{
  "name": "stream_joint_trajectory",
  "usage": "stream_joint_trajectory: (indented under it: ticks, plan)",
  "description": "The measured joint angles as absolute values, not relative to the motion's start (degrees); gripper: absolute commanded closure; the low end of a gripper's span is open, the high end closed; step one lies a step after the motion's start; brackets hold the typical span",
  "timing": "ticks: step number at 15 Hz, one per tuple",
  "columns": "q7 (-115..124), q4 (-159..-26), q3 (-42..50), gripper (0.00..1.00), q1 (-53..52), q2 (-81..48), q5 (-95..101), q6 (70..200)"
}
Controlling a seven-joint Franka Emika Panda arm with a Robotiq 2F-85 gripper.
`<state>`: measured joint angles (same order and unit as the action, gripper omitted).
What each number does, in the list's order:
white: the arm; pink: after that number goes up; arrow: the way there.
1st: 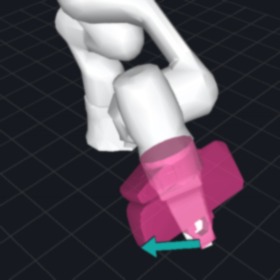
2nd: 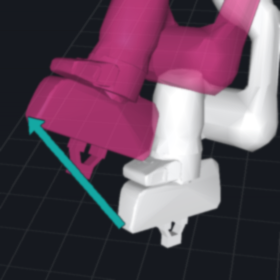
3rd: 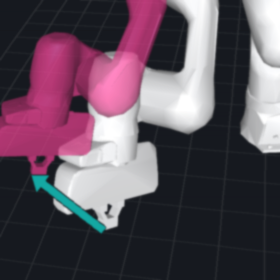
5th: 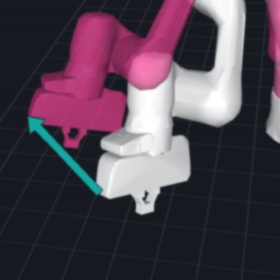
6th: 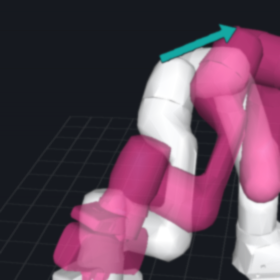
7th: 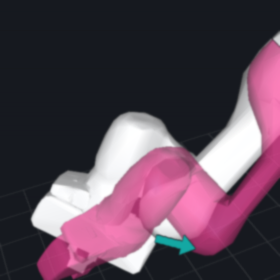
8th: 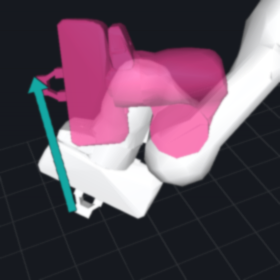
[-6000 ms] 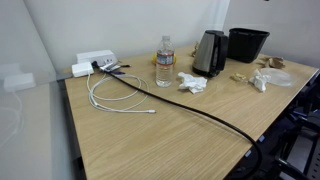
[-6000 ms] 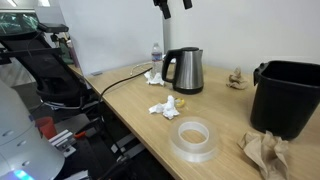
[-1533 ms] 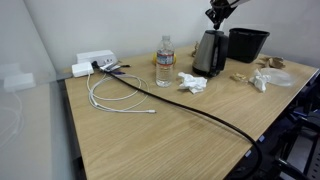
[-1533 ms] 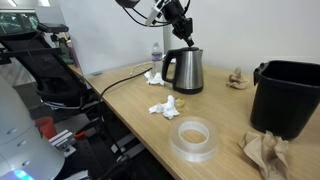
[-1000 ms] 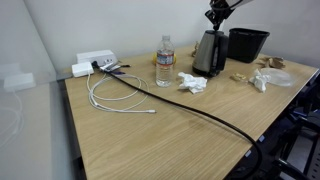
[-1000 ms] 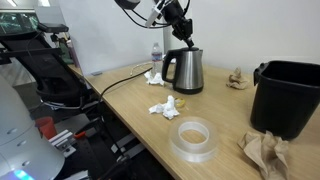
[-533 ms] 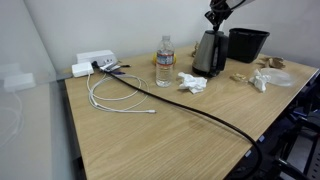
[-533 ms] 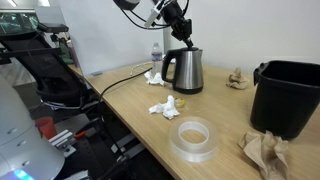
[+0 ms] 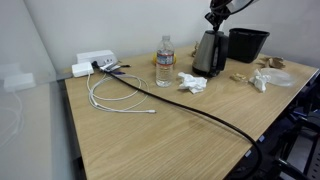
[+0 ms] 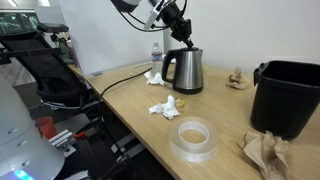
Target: Open the lid on the electric kettle
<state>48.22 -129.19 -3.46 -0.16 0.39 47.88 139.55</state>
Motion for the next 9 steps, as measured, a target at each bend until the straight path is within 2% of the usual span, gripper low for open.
stream_joint_trajectory:
  ticks: [9]
  plan:
    - [49.4, -129.5, -3.5, 1.00, -0.4, 0.5, 49.9, 139.5]
